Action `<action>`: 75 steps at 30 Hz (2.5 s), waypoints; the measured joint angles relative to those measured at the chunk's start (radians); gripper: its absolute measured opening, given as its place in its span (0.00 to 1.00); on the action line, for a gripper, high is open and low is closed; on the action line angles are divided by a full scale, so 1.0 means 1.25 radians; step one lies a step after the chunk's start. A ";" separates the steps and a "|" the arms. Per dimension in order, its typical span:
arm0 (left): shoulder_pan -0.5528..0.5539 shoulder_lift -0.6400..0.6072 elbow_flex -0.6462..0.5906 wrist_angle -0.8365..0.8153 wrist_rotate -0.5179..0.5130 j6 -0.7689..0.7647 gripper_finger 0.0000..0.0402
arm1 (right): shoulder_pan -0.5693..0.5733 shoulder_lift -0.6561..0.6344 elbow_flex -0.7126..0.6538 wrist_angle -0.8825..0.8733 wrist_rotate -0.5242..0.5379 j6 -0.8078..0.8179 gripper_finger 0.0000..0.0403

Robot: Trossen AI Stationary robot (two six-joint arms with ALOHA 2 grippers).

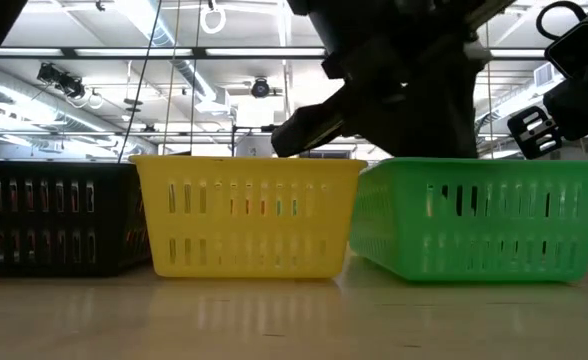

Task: Stack baskets by color
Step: Move the bottom green bin to the bottom middle of the table, then move the right orange bin to the bottom right of the table

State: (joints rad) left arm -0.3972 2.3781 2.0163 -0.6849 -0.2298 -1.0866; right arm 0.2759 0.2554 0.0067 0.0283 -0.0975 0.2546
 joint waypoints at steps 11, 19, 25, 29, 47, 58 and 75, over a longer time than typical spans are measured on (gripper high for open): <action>0.045 -0.015 0.000 0.103 -0.015 0.129 0.01 | 0.000 0.000 0.000 0.000 0.000 -0.001 0.07; 0.047 -0.019 0.000 0.090 0.012 0.166 0.01 | 0.000 0.001 0.000 0.000 0.000 -0.002 0.07; 0.048 -0.019 0.000 -0.082 0.011 0.148 0.02 | 0.000 0.001 0.000 0.000 0.000 -0.002 0.07; 0.048 -0.019 0.000 -0.171 0.001 0.147 0.01 | 0.000 0.001 0.000 0.000 0.000 -0.002 0.07; 0.041 -0.059 0.000 -0.174 -0.020 0.139 0.02 | 0.000 0.001 0.000 0.000 0.000 -0.002 0.07; 0.061 -0.069 0.000 -0.155 -0.075 0.170 0.02 | 0.000 0.001 0.000 0.000 0.001 -0.002 0.07; 0.100 -0.085 0.000 -0.316 -0.379 0.259 0.02 | 0.004 0.002 0.000 0.000 0.000 0.011 0.07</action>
State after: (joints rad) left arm -0.2722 2.2718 2.0167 -1.0800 -0.7038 -0.7633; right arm 0.2814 0.2573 0.0067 0.0277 -0.0973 0.2680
